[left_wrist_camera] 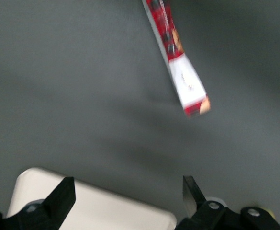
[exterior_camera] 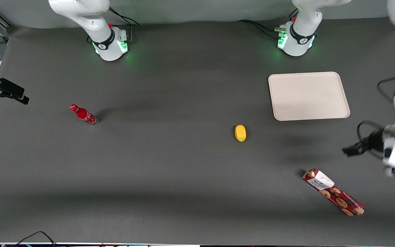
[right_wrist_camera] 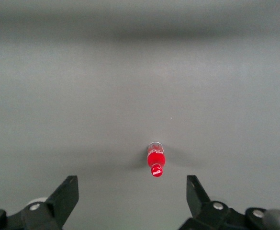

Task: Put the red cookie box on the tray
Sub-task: 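Move the left gripper down to the red tartan shortbread box's end, then close the left gripper on the end of the shortbread box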

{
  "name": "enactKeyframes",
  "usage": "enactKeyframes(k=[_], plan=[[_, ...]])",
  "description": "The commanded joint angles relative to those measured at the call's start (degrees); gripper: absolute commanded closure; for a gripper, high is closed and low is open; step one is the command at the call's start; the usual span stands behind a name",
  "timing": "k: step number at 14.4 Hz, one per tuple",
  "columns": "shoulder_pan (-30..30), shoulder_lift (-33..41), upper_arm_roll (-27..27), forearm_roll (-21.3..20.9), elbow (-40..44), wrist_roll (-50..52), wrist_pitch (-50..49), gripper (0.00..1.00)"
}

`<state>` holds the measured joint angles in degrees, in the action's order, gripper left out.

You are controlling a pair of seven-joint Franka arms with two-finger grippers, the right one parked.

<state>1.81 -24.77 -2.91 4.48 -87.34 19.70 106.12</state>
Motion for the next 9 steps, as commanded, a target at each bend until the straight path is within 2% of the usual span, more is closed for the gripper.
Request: enactKeyframes(k=[1,7,9], plan=[[0.04,-9.66,-0.07,2.99,7.44,7.0,6.26,0.0],[-0.49,-18.99,0.54,4.4,7.54,9.83,22.53,0.0],[-0.67,-20.84,1.15,6.59,7.45,10.18,26.31,0.0]])
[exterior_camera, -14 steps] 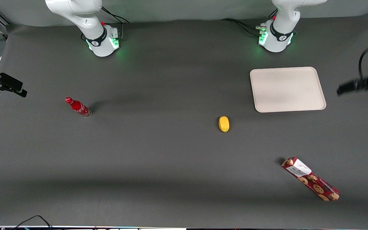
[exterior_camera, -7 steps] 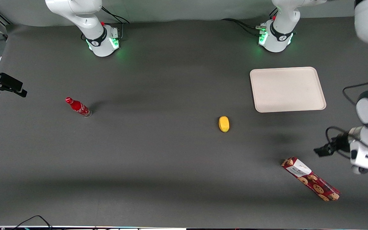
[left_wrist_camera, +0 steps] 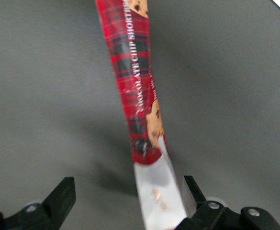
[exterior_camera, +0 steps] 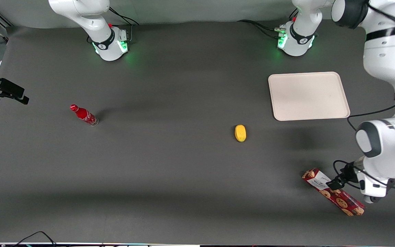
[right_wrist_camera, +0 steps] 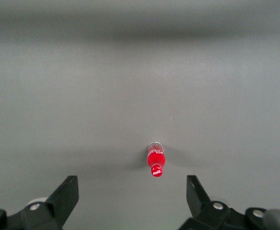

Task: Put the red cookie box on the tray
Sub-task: 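Close the left gripper on the end of the shortbread box, then lift the box upright with the left gripper and carry it toward the tray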

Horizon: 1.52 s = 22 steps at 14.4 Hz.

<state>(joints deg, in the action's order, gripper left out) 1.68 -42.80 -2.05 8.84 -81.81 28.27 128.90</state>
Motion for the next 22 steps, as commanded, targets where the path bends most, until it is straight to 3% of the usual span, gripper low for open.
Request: enactKeyframes(k=[1,2,4,13,18,22], plan=[[-0.62,-3.43,0.37,2.32,2.01,1.62,4.77,0.0],[-0.62,-3.69,0.46,2.49,1.92,1.7,5.04,0.23],[-0.62,-3.69,0.46,2.5,1.92,2.58,5.05,0.98],[-0.71,-1.15,-0.06,1.62,2.27,2.85,0.06,1.0],[-0.36,7.89,-2.43,-0.4,2.62,2.32,-13.29,1.0],[-0.1,17.2,-4.81,-6.73,6.03,-6.6,-30.14,1.0]])
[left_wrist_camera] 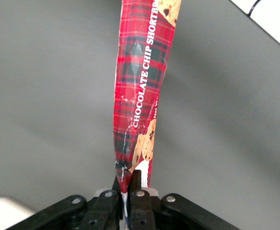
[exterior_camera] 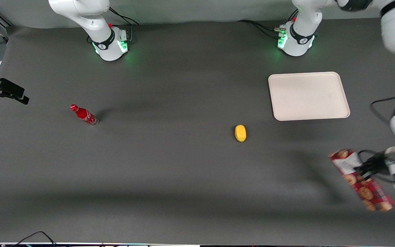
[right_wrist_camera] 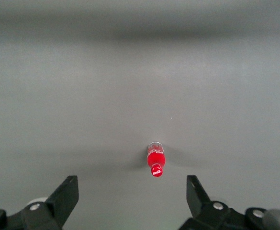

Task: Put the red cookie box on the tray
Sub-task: 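Lift the box upright with the left gripper and carry it toward the tray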

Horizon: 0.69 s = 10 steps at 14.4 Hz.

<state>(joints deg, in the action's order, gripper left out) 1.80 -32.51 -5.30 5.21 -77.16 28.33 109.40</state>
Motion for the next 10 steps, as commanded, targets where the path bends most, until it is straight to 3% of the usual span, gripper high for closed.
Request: enactKeyframes(k=[1,3,6,10], plan=[[-0.31,8.59,-2.43,-3.27,3.48,-10.1,-16.62,1.0],[-0.4,13.5,-3.23,-4.76,4.65,-15.73,-26.74,1.0],[-0.4,22.64,-3.14,-8.63,-0.6,-21.99,-37.75,1.0],[-0.31,37.66,-3.23,-12.84,-24.38,-23.14,-33.67,1.0]])
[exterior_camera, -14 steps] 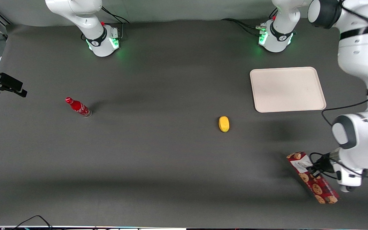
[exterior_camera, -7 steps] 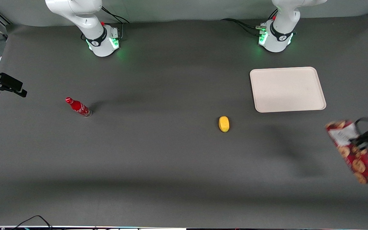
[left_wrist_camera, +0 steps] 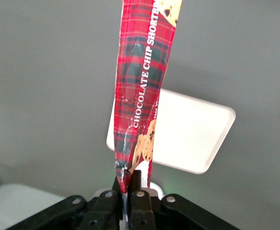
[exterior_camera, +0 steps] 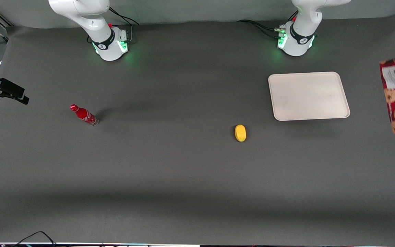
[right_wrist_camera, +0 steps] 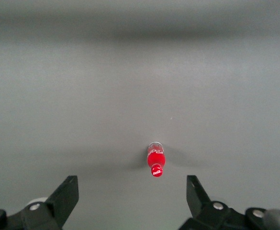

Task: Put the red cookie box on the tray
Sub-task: 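Lift the box upright with the left gripper and carry it toward the tray, then lower the upright box onto the tray's edge with the left gripper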

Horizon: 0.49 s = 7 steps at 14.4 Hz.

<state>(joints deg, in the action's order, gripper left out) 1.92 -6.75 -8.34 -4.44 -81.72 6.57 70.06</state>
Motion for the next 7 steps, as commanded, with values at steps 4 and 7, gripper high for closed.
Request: enactKeyframes(k=[4,7], plan=[[-0.34,15.36,-5.01,-3.39,-34.0,-7.7,14.64,1.0],[-0.16,17.12,-6.51,-3.91,-45.33,-7.98,25.35,1.0]])
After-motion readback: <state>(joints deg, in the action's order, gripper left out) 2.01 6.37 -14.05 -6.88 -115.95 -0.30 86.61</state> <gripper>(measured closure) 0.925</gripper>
